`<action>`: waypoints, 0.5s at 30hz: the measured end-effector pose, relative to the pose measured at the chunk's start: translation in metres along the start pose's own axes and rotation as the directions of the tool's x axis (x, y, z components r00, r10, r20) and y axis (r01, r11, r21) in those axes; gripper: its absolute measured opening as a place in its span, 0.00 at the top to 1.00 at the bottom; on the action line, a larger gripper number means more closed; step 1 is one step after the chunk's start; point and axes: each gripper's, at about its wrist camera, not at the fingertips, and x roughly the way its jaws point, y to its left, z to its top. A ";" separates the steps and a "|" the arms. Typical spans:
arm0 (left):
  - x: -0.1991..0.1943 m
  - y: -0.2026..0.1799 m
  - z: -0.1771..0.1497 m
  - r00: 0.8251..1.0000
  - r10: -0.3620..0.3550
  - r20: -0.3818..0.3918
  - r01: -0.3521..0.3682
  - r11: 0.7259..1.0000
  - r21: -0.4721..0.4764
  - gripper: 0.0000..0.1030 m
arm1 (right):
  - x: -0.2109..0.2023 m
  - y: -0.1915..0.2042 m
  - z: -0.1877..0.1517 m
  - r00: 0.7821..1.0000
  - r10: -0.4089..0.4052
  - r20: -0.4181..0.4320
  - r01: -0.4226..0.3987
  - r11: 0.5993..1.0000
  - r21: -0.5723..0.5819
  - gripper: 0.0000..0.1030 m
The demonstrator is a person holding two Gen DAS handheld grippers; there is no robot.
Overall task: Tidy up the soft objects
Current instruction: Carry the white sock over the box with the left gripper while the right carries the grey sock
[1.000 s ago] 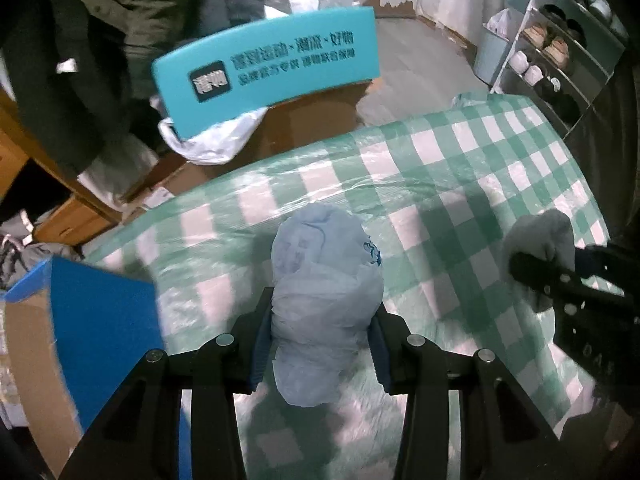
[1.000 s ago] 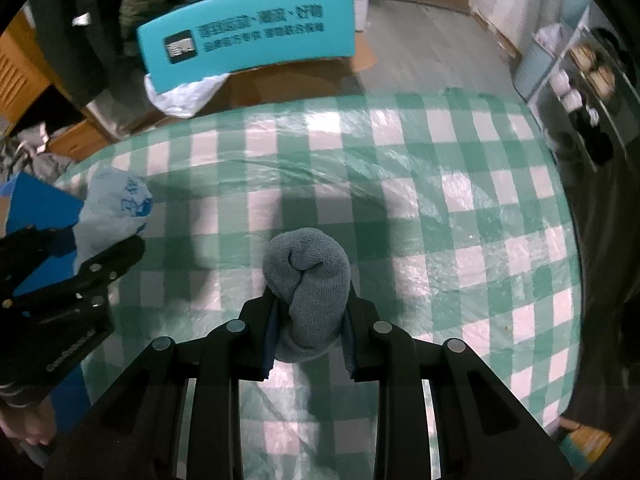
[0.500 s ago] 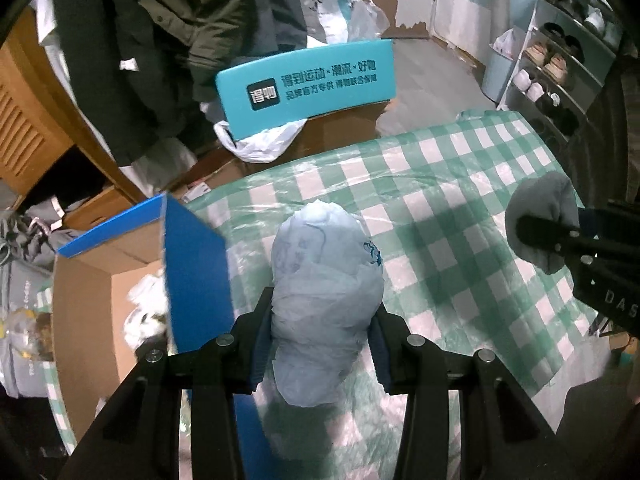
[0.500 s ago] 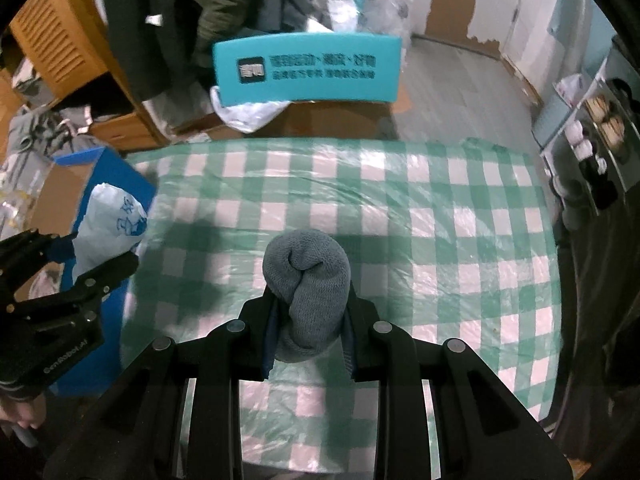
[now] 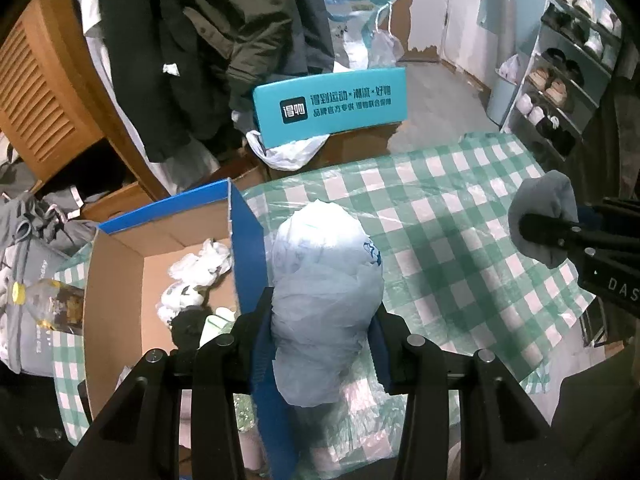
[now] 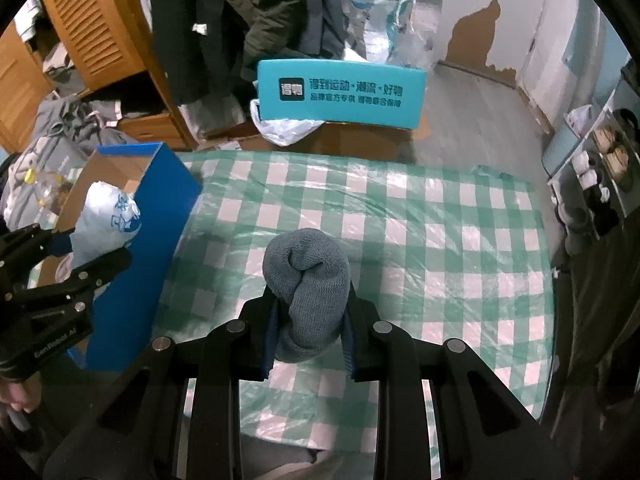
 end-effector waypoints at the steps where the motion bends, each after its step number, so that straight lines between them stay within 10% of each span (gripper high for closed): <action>1: -0.002 0.001 -0.001 1.000 0.001 0.004 -0.001 1.000 -0.002 0.58 | -0.002 0.002 0.000 1.000 0.004 0.004 -0.004 1.000 -0.005 0.77; 15: -0.027 0.019 -0.022 0.999 0.018 0.042 -0.016 0.999 -0.032 0.58 | -0.015 0.047 0.003 0.996 0.078 0.031 -0.075 0.995 -0.072 0.77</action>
